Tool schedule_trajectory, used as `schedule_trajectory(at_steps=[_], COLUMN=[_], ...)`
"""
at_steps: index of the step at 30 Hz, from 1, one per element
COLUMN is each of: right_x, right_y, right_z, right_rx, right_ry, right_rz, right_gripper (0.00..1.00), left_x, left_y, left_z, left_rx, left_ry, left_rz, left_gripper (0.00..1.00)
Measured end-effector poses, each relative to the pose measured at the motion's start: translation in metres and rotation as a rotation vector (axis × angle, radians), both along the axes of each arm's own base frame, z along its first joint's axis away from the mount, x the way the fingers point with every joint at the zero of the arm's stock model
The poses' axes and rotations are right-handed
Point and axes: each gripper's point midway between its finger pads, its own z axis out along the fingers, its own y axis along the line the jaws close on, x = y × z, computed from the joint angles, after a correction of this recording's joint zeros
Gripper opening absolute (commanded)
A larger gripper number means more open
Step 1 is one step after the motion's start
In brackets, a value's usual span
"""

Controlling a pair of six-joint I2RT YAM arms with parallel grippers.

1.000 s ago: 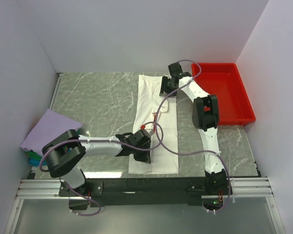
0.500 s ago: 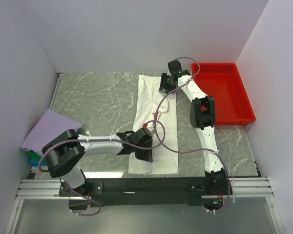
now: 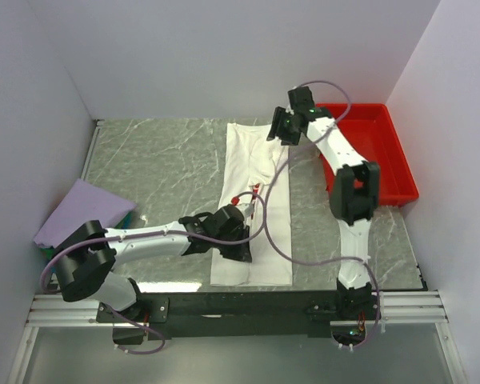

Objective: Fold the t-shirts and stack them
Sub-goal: Fold the tshirt

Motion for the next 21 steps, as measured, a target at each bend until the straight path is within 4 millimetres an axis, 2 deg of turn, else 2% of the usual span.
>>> schedule_trajectory(at_steps=[4,7,9,16,18,21], right_x=[-0.048,-0.090,-0.116,-0.209,-0.226,-0.251], right_y=[-0.011,-0.018,-0.023,-0.030,-0.029,-0.028], right_z=[0.054,0.067,0.062,-0.009,-0.016,-0.016], right_rx=[0.042,0.063,0.077,0.074,0.079,0.113], right_ry=[-0.065,-0.087,-0.090,0.076,0.095,0.092], right_rz=[-0.034,-0.047,-0.056,-0.059,-0.048,-0.036], right_gripper=[0.61,0.60,0.60,0.60,0.60,0.59], left_x=[-0.013,-0.023,-0.027,-0.036,-0.036,-0.036], left_y=[0.007,0.015,0.015,0.009,0.009,0.010], left_z=[-0.012,-0.023,-0.027,-0.033,-0.035,-0.039], left_rx=[0.001,0.019,0.021,0.010,0.016,0.027], left_ry=[0.039,0.073,0.088,0.108,0.109,0.114], left_rz=[-0.031,-0.047,-0.061,-0.097,-0.101,-0.102], left_gripper=[0.18,0.17,0.16,0.17,0.17,0.18])
